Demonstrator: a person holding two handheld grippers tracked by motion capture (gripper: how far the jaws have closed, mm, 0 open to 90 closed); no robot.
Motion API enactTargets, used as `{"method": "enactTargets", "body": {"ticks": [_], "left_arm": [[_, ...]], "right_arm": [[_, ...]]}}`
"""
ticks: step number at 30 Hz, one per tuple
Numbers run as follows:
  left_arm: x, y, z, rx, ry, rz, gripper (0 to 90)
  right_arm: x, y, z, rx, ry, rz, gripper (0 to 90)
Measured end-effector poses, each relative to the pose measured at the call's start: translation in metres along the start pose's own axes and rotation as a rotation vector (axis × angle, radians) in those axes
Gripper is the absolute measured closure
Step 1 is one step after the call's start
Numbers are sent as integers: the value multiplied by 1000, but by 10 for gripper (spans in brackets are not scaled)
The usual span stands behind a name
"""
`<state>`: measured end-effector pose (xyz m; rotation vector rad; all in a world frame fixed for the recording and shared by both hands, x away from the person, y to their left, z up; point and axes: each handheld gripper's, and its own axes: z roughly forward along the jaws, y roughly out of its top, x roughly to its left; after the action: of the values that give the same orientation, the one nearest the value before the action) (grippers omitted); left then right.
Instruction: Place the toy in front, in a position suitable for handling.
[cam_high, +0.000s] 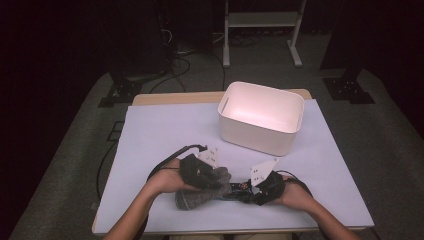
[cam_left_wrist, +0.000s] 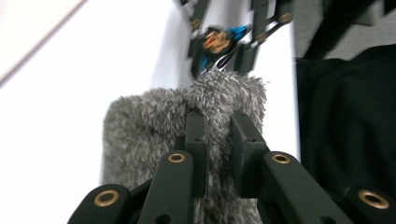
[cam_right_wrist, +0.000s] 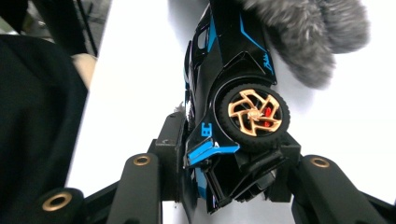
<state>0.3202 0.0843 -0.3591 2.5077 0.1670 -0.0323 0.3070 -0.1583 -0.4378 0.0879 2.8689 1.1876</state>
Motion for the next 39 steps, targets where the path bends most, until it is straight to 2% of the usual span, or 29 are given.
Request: {"method": "enactTargets", "body": {"ticks": [3,7,10,12,16,18,20,22,24,25,29,33,35,36,39], "left_arm": [[2,-3,5,30,24,3,795],[2,-5,7,10,29,3,777],[-1,-6,6,12,34,11,683],[-2,-6,6,26,65,9,604],[-3,-8,4,49,101,-12,529],[-3,-12,4,58,105,-3,536],[-4,-14,3,45,118,12,616],[-5,-16,0,22,144,22,745],[-4,-20,-1,16,149,21,792],[-4,-22,-2,22,151,22,800],[3,-35,-8,47,161,-15,801],[3,-44,-8,17,128,-39,801],[2,-42,-8,6,123,-28,800],[1,-39,-7,-1,106,-22,801],[-2,-23,-3,-5,96,12,801]], "right_arm": [[-4,-6,-1,-7,-8,14,569],[-7,-11,0,-37,3,51,557],[-6,-11,-2,-43,-1,57,543],[-6,-12,-7,-61,-8,66,537],[-5,-13,-11,-75,-9,74,554],[-5,-14,-10,-79,-11,78,555],[-5,-14,-10,-80,-10,77,555],[-5,-14,-10,-84,-10,78,555],[-5,-14,-10,-85,-10,78,556],[-5,-14,-10,-85,-10,76,556],[-4,-14,-10,-85,-13,75,557],[-5,-14,-10,-87,-13,74,557],[-5,-14,-9,-88,-12,77,558],[-5,-14,-9,-87,-13,75,558],[-4,-13,-9,-85,-15,71,558]]}}
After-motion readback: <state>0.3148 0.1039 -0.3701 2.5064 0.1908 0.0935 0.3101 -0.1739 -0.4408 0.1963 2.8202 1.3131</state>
